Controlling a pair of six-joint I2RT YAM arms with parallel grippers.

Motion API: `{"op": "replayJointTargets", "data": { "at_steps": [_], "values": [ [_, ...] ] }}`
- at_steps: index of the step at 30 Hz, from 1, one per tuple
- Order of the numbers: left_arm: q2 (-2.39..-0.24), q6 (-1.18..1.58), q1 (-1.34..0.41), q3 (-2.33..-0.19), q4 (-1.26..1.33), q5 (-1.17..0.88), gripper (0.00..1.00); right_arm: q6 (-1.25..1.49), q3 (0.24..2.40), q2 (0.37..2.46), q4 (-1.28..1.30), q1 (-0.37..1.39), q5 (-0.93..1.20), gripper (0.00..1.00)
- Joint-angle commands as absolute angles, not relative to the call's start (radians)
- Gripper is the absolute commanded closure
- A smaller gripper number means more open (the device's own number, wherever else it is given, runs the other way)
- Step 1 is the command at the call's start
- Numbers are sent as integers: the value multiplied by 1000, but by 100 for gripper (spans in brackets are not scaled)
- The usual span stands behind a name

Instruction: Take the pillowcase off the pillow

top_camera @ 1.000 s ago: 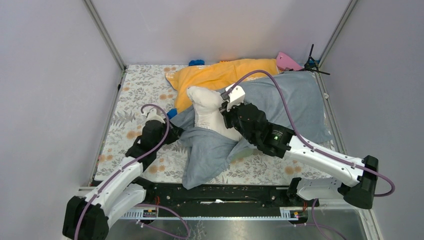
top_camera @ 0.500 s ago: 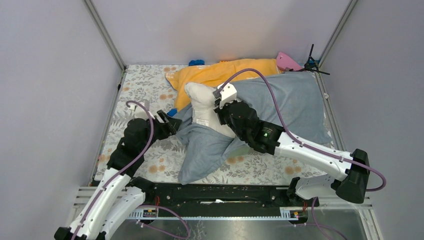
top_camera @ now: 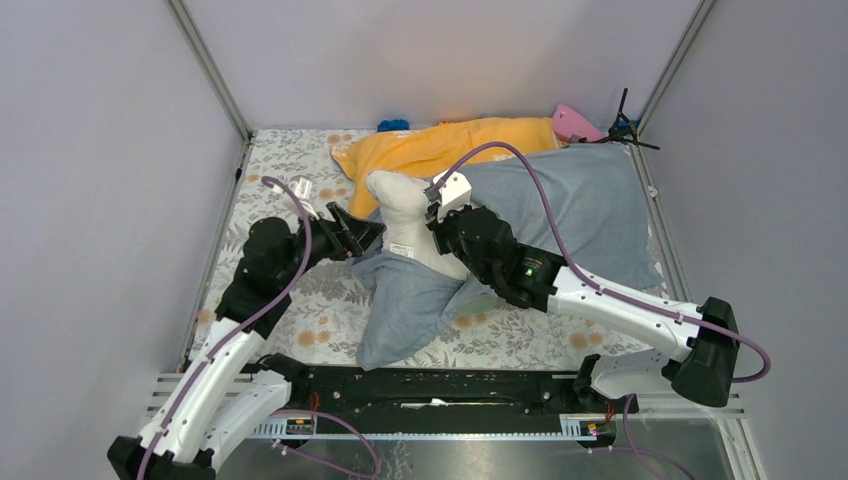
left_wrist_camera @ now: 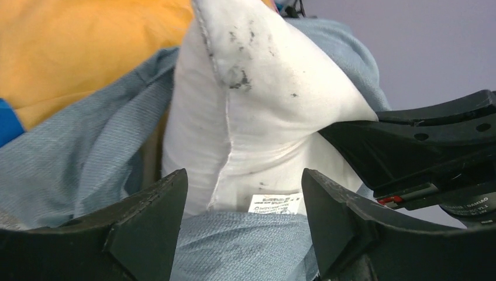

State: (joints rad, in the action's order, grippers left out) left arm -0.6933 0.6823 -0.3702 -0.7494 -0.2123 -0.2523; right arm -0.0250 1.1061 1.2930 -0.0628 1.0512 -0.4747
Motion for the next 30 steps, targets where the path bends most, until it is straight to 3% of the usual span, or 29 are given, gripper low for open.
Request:
{"op": "replayJointTargets", "data": {
  "at_steps": [1, 6, 11, 18, 30],
  "values": [
    [-759, 689, -370, -754, -62, -409, 27, -6, 1134, 1250, -186, 1046, -469, 100],
    [-782, 690, -379, -666, -59, -471, 33, -15, 1190, 1275, -166, 1046, -545, 100],
    [-736, 724, -433, -539, 18, -578, 48, -8, 1252, 1307, -165, 1021, -555, 100],
    [-687, 800, -594, -369, 131, -541, 64, 194, 1317, 1361, -144, 859, -322, 100],
    [-759, 790, -1004, -307, 199, -340, 70, 215, 1521, 1519, -65, 749, -323, 100]
  ]
}}
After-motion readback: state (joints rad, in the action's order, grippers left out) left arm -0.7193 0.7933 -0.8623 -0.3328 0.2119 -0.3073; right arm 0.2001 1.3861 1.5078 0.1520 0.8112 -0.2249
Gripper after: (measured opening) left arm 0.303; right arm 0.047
